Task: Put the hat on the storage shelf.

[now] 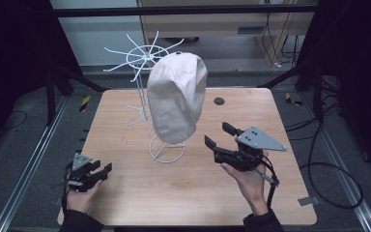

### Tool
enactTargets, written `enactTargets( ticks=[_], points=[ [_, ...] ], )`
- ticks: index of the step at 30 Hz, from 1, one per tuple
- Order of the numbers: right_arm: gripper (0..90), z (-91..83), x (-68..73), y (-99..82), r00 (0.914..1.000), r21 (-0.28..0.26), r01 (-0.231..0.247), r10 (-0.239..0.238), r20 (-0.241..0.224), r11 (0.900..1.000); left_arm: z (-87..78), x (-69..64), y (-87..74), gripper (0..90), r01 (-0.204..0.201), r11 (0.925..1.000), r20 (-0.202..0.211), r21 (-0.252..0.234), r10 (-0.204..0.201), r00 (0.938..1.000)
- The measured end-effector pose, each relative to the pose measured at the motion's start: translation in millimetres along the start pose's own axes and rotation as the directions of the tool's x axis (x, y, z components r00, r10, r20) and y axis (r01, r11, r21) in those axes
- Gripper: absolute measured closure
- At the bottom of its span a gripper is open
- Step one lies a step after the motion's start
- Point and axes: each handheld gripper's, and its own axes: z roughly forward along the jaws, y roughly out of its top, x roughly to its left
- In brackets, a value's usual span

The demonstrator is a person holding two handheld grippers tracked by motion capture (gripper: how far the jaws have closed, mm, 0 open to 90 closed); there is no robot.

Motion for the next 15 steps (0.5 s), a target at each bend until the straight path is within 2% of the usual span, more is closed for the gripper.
enactTargets(
  ticks=[3, 7, 11, 15],
  points=[
    [27.9, -5.5, -13.2, -13.5, 0.9995, 0.035, -0.029, 0.029, 0.013, 0.9990, 0.2, -1.1, 0.5, 52.6, -0.001, 1.0000, 0.011, 0.001, 0.001, 0.9999],
    [27.3, -11.2, -35.2, -36.4, 0.9961, 0.088, -0.083, 0.080, 0.036, 0.9926, -0.8, -1.9, 1.1, 56.9, -0.002, 1.0000, 0.029, 0.001, 0.002, 0.9996],
    [25.6, -15.8, -59.3, -64.4, 0.9891, 0.148, -0.116, 0.100, 0.108, 0.9822, -0.6, -1.3, 0.4, 57.3, -0.001, 1.0000, 0.031, 0.001, 0.001, 0.9995],
    [22.1, -17.8, -80.2, -85.8, 0.9794, 0.170, -0.156, 0.130, 0.155, 0.9731, -0.1, 0.0, -0.3, 55.2, -0.005, 1.0000, 0.024, 0.000, 0.005, 0.9997]
  ],
)
